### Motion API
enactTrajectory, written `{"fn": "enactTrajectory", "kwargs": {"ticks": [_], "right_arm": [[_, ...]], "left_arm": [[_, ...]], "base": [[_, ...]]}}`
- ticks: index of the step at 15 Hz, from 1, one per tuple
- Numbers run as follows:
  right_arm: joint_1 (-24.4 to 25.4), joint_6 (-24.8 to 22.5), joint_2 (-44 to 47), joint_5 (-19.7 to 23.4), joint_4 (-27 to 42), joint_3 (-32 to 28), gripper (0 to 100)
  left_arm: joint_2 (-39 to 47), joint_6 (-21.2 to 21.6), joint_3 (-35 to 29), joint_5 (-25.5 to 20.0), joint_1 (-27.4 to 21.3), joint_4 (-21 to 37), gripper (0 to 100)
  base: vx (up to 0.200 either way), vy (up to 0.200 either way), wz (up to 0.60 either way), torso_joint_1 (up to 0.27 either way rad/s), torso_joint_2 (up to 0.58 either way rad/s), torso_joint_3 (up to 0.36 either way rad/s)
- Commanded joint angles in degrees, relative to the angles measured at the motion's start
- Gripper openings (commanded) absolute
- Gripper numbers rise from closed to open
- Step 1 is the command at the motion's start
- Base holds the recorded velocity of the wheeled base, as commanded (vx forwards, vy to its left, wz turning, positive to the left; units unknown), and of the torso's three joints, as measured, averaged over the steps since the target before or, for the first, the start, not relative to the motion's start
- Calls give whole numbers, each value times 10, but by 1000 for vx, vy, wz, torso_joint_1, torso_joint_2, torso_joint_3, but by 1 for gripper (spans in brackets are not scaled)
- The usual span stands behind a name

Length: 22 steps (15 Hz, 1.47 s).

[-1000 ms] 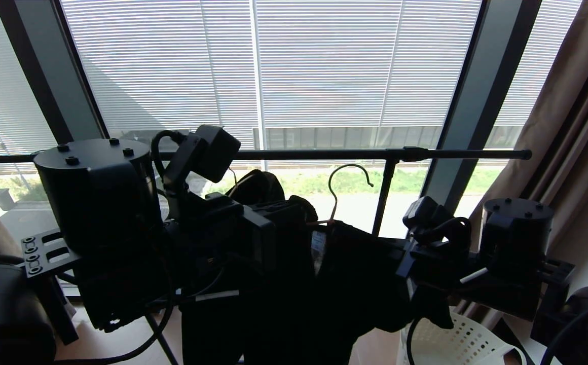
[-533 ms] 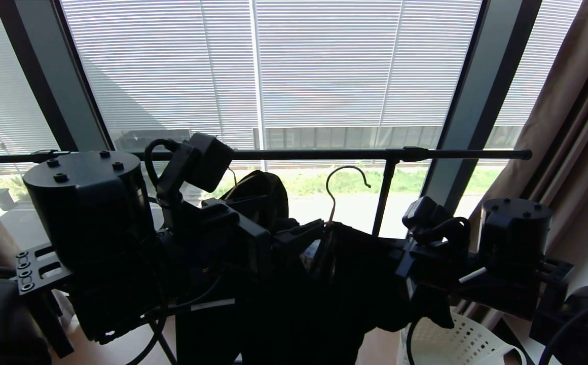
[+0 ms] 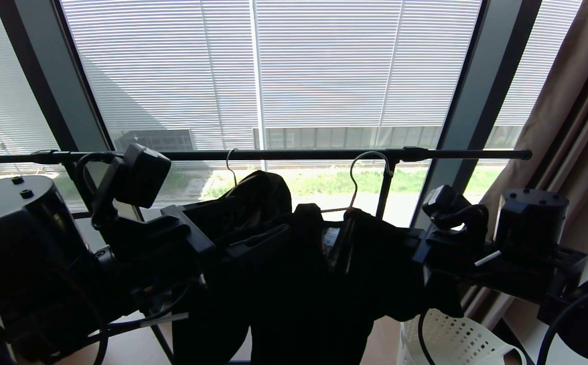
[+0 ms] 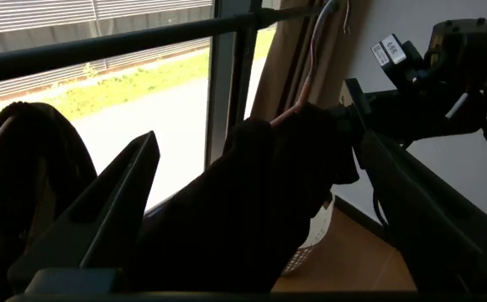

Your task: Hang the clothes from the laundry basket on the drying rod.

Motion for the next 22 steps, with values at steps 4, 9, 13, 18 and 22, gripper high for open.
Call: {"fn": "enactTrajectory", "kwargs": {"ticks": [4,9,13,18,22], "right_arm": [[-58,-2,-3,101,1,7,0],[-65,-3,0,110,1,3,0],[-63,-3,11,108,1,-1,0],[-61,-3,1,109,0,3,0],[-60,-3,-4,111,0,4,0]], "left_arm": [[-18,13,86,-226,191,-4,100],[26,110,114,-435,297,-13,100],[64,136,131,-438,290,-13,100],[98,138,127,-437,283,-18,100],[120,138,138,-437,283,-64,100]], "base": [[0,0,0,0,0,0],[0,0,0,0,0,0],[0,0,0,0,0,0],[0,0,0,0,0,0],[0,0,0,0,0,0]]}}
